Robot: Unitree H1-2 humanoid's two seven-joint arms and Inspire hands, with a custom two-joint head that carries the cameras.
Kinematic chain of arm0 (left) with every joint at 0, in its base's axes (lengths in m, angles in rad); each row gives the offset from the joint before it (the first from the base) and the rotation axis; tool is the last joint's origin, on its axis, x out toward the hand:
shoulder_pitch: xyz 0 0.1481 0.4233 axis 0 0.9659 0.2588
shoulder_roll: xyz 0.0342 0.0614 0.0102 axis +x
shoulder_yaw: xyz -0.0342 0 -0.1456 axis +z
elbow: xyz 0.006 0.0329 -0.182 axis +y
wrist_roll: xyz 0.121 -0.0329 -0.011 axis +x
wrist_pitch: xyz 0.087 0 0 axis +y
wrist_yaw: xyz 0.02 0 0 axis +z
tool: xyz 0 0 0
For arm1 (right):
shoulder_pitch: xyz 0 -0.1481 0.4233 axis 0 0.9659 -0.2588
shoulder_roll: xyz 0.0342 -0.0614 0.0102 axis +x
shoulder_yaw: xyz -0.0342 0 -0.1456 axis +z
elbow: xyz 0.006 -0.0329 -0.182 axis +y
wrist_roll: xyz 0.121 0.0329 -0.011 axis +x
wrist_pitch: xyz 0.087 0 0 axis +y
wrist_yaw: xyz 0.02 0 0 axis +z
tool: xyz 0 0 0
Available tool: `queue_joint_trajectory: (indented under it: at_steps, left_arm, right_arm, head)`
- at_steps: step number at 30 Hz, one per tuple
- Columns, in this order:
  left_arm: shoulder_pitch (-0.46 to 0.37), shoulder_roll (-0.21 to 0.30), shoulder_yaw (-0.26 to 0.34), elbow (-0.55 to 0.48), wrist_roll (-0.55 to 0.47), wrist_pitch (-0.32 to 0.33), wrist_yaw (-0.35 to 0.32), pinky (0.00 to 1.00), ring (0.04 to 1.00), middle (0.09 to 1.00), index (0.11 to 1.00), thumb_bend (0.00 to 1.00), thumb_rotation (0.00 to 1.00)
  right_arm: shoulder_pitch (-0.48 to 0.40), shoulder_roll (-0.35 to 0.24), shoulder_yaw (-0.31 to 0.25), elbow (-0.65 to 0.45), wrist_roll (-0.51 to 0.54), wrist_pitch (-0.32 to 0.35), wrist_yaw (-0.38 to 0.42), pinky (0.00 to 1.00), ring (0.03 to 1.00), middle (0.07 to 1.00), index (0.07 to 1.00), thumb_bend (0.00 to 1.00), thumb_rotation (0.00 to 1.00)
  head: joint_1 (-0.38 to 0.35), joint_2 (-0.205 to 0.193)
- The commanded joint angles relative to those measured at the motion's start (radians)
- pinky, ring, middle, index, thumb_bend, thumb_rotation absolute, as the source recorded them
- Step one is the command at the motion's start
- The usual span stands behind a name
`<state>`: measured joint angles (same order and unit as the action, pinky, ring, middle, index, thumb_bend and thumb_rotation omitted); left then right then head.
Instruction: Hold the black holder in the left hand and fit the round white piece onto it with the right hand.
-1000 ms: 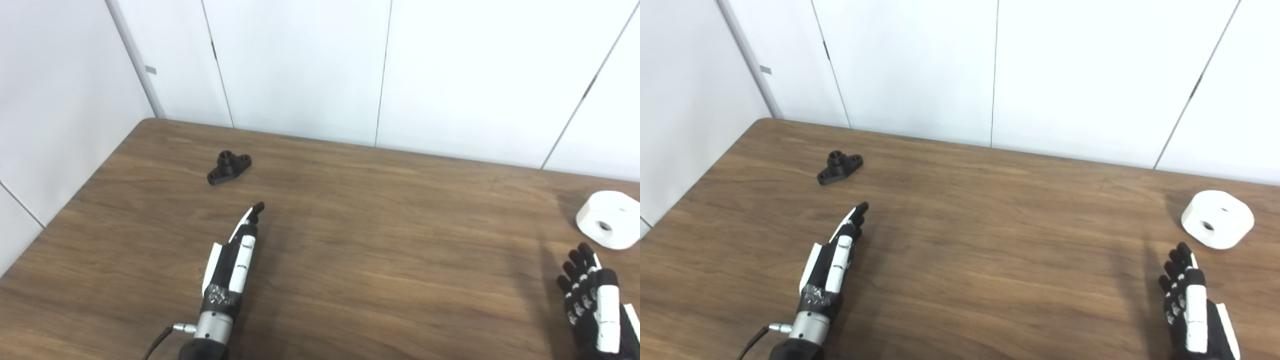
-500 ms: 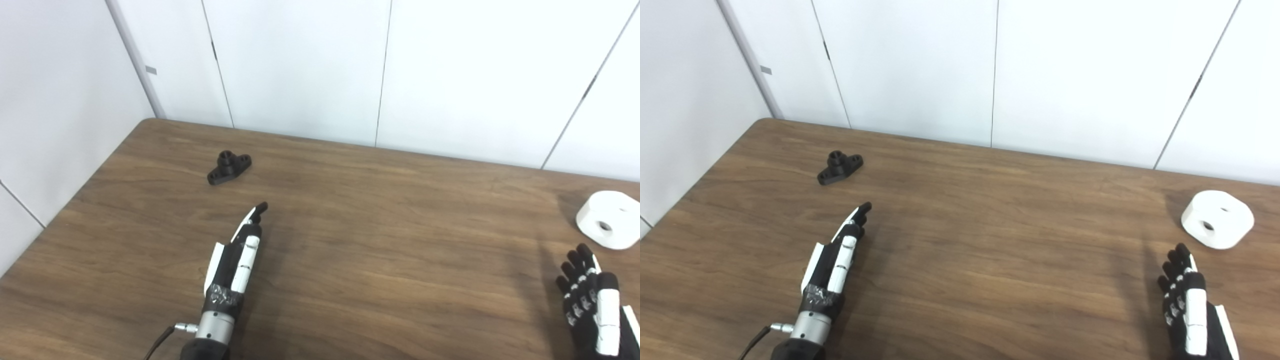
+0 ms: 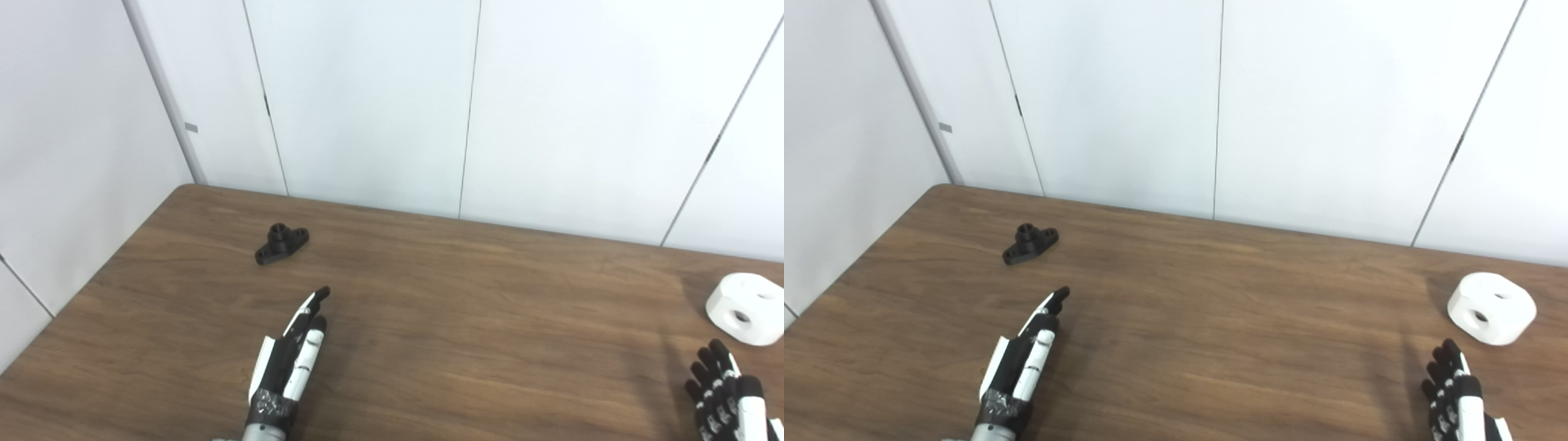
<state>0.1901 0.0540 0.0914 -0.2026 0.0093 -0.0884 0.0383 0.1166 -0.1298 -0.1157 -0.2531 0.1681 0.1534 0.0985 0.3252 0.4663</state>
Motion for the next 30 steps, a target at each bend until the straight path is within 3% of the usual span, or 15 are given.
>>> queue_joint_trajectory:
  at_steps: [1, 5, 8, 11, 15, 18, 21, 24, 30]
  left_arm:
    - [0.028, -0.024, -0.007, 0.010, 0.010, -0.025, 0.013, 1.00, 1.000, 0.978, 0.937, 0.50, 0.88]
    - [0.026, -0.025, -0.008, 0.006, 0.015, -0.017, 0.016, 1.00, 1.000, 0.971, 0.925, 0.50, 0.87]
    - [0.027, -0.024, -0.008, -0.009, 0.028, -0.001, 0.021, 1.00, 1.000, 0.977, 0.931, 0.59, 0.82]
    - [0.029, -0.021, -0.007, -0.031, 0.051, 0.025, 0.030, 1.00, 1.000, 0.983, 0.935, 0.67, 0.68]
    - [0.017, 0.001, -0.012, -0.109, 0.115, 0.121, 0.030, 0.99, 1.000, 0.998, 0.956, 0.78, 0.50]
    - [-0.015, 0.040, -0.004, -0.176, 0.186, 0.216, 0.020, 1.00, 1.000, 1.000, 0.965, 0.89, 0.43]
    - [-0.040, 0.080, 0.006, -0.207, 0.247, 0.274, 0.009, 1.00, 1.000, 1.000, 0.960, 0.90, 0.41]
    - [-0.069, 0.154, 0.021, -0.235, 0.346, 0.354, -0.008, 1.00, 1.000, 1.000, 0.959, 0.92, 0.45]
    - [-0.111, 0.260, 0.066, -0.223, 0.377, 0.413, -0.031, 1.00, 1.000, 1.000, 0.949, 0.90, 0.39]
  right_arm:
    - [-0.006, -0.016, 0.001, -0.005, 0.008, -0.034, 0.016, 1.00, 1.000, 1.000, 1.000, 0.59, 1.00]
    - [-0.007, -0.020, 0.001, -0.009, 0.003, -0.030, 0.014, 1.00, 1.000, 1.000, 1.000, 0.58, 1.00]
    - [-0.006, -0.019, 0.001, -0.018, 0.006, -0.018, 0.011, 1.00, 1.000, 1.000, 1.000, 0.57, 1.00]
    - [-0.004, -0.020, 0.000, -0.022, 0.010, -0.013, 0.008, 1.00, 1.000, 1.000, 1.000, 0.57, 1.00]
    - [-0.007, -0.021, -0.004, -0.015, 0.016, -0.013, 0.008, 1.00, 1.000, 1.000, 1.000, 0.58, 1.00]
    - [-0.008, -0.022, -0.002, -0.008, 0.015, -0.013, 0.007, 1.00, 1.000, 1.000, 1.000, 0.57, 1.00]
    - [-0.010, -0.021, 0.000, -0.012, 0.010, -0.009, 0.004, 1.00, 1.000, 1.000, 1.000, 0.57, 1.00]
    - [-0.010, -0.016, 0.001, -0.017, 0.010, -0.005, -0.001, 1.00, 1.000, 1.000, 1.000, 0.59, 1.00]
    - [-0.008, -0.010, 0.001, -0.022, 0.008, -0.007, -0.006, 1.00, 1.000, 1.000, 1.000, 0.58, 1.00]
  head:
    - [0.000, 0.001]
    - [-0.001, 0.008]
    - [-0.004, 0.016]
    - [-0.002, 0.028]
    - [0.000, 0.029]
    - [0.003, 0.029]
    - [0.003, 0.029]
    - [-0.001, 0.030]
    - [-0.005, 0.032]
